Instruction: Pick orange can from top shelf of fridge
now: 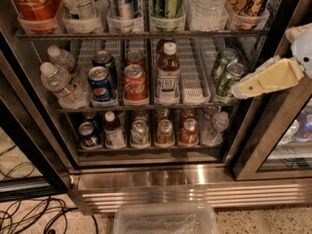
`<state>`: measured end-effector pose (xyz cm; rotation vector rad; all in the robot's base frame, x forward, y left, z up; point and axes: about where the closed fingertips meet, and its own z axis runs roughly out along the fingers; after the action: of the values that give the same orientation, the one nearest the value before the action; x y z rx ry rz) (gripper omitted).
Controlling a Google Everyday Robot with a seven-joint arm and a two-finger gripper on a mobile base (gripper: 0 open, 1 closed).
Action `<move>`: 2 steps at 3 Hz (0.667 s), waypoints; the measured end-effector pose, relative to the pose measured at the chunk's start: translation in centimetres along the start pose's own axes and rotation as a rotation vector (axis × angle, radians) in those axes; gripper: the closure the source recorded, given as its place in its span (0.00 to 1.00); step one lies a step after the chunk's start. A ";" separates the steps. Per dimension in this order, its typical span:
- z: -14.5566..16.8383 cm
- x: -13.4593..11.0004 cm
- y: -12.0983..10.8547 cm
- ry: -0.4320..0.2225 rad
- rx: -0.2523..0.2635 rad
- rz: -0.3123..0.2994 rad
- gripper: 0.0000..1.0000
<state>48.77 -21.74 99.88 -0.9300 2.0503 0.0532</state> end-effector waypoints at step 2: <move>0.3 -0.3 -1.0 -0.126 0.092 0.119 0.00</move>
Offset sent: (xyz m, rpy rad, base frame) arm 0.0187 -0.0161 0.0110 0.2414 -0.2289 -0.2087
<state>49.68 -22.14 100.21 -0.7301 1.9723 0.0784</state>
